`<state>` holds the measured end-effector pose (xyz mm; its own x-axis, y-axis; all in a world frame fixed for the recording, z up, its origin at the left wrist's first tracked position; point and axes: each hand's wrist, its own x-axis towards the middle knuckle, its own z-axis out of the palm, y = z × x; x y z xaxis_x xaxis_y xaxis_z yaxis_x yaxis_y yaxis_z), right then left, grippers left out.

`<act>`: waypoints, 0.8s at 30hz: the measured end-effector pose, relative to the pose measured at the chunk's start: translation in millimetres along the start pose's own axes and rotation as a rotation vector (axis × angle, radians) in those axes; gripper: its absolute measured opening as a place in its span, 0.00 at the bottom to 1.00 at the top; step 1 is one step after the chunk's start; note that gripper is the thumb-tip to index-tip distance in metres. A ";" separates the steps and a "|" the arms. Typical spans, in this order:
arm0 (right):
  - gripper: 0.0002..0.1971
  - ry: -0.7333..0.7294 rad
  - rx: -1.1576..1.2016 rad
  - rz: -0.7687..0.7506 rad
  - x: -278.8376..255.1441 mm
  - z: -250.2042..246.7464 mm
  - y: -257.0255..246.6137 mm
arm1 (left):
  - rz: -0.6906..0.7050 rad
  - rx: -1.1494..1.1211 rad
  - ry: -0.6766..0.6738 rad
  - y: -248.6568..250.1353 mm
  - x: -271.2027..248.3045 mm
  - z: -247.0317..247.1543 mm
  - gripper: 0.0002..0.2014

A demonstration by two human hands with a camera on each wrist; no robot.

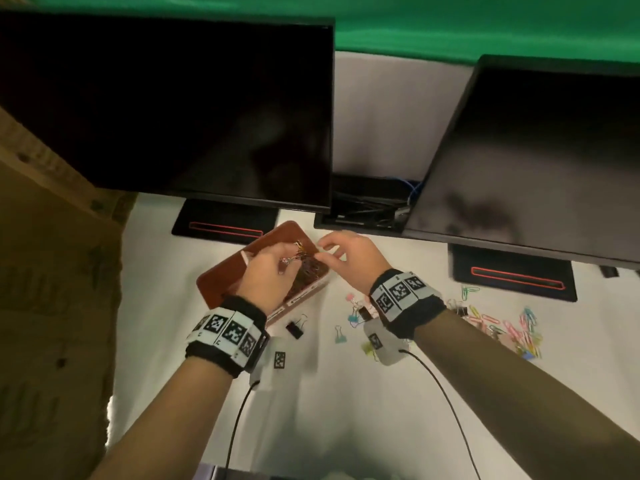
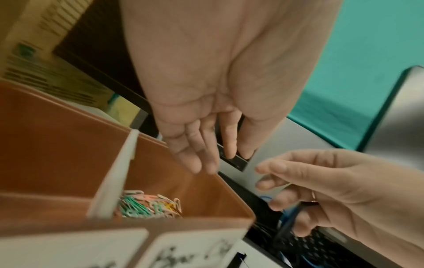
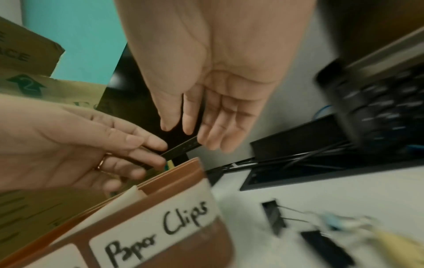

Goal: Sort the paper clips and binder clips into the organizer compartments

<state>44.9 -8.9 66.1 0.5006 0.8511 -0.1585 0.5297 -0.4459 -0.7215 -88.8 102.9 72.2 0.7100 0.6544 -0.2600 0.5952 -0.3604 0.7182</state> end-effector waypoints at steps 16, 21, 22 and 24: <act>0.18 0.007 -0.237 0.444 -138.3 -99.3 190.9 | 0.178 0.198 -0.397 92.4 3.4 203.2 0.15; 0.25 -0.185 -0.249 0.333 -116.7 -106.0 210.1 | 0.254 0.380 -0.464 98.2 22.0 232.9 0.18; 0.26 -0.211 -0.264 0.303 -113.1 -107.0 214.0 | 0.274 0.412 -0.480 99.8 25.0 235.9 0.19; 0.25 -0.251 -0.295 0.223 -107.9 -109.7 220.4 | 0.306 0.479 -0.518 102.8 30.4 240.7 0.18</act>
<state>182.8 -229.4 -1.9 0.4622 0.7501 -0.4730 0.6188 -0.6549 -0.4338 84.5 -74.3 -17.2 0.8844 0.1268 -0.4492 0.3583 -0.8012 0.4793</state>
